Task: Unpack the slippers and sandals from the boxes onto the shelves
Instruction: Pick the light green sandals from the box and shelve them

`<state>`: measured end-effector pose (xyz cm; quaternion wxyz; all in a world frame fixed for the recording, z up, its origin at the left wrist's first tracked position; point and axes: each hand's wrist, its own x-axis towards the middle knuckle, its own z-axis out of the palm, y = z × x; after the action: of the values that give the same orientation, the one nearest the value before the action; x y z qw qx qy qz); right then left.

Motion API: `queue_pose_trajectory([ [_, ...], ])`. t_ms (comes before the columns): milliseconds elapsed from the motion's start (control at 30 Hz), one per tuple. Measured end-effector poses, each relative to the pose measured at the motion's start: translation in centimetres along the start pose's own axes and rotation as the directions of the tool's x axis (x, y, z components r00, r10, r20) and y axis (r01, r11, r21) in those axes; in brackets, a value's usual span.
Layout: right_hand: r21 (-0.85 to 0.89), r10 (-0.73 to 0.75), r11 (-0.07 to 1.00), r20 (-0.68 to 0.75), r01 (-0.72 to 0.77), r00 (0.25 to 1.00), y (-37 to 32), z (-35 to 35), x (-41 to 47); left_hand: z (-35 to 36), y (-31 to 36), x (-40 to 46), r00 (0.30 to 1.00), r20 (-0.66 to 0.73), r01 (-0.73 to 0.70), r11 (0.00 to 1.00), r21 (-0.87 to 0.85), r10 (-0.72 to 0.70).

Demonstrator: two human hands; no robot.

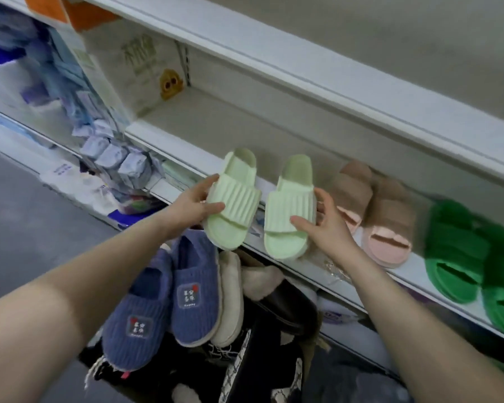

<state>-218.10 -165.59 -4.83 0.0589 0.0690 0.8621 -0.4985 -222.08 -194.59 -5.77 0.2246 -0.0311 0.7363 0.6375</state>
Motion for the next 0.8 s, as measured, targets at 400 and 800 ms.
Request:
queue_pose_trajectory([
  [400,-0.435,-0.024,0.900,-0.089,-0.017,0.996,-2.0,2.7,7.5,-2.9,0.8,11.4,0.931,-0.085,-0.228,0.749,0.622,0.354],
  [800,-0.637,-0.117,0.767,-0.017,0.079,0.993,-2.0,3.3,9.8,-2.0,0.2,13.2,0.874,0.232,-0.434,0.471,0.768,0.427],
])
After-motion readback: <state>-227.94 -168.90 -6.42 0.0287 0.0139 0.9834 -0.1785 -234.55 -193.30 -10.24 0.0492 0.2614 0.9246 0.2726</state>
